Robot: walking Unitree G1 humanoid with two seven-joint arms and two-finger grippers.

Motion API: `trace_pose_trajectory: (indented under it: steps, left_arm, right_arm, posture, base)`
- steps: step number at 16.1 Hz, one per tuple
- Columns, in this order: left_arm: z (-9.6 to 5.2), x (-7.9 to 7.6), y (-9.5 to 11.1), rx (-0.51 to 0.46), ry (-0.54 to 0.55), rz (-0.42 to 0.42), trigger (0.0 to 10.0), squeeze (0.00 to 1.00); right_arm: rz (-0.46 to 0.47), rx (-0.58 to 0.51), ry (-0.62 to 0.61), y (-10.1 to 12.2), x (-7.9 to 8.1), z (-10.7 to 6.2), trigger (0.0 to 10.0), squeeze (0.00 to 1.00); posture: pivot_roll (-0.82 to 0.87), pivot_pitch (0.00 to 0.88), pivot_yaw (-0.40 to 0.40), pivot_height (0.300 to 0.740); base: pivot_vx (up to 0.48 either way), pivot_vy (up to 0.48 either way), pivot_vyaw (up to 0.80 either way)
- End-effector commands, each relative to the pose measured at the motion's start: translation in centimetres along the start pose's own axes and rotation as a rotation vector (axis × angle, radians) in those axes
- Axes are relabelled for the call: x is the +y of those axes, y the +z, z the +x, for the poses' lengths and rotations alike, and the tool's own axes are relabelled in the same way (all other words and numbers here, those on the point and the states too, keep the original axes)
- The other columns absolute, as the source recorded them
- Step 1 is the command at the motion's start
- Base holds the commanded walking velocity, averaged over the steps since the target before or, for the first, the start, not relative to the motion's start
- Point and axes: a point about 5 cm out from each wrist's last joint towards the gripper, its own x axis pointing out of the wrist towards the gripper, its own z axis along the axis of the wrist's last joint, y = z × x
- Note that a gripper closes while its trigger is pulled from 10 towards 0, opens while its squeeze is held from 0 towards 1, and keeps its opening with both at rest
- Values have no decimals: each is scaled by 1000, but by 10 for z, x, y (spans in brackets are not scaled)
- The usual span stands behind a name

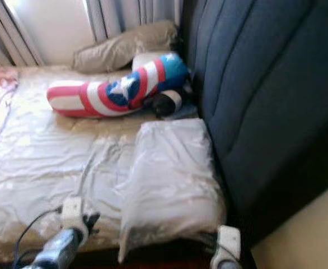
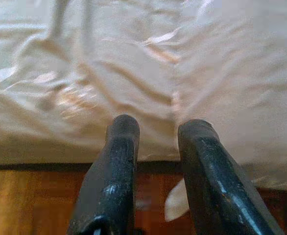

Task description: Clean up the room

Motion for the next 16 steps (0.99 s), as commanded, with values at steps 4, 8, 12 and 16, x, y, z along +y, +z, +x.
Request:
trace_pose_trajectory:
  steps: [4, 8, 12, 16]
  left_arm:
    - [-1, -5, -9, 44, -16, 4, 10000, 0]
    - [-3, -20, -26, 154, -90, 48, 10000, 0]
    - [-14, 3, -50, 219, 16, 27, 10000, 0]
    - [-30, 21, -76, 293, 88, -7, 10000, 0]
  right_arm:
    - [-13, 16, 4, -4, -4, -1, 10000, 0]
    - [-49, 47, 25, -10, -3, -2, 10000, 0]
    - [-57, -2, 47, -7, -2, -3, 10000, 0]
    - [-131, 18, 62, -7, -4, -3, 10000, 0]
  posture:
    - [-35, 0, 34, 740]
    - [-27, 0, 31, 740]
    - [-34, 0, 27, 740]
    - [-25, 0, 7, 740]
  base:
    - [0, 0, 0]
    - [0, 0, 0]
    - [0, 0, 0]
    - [0, 0, 0]
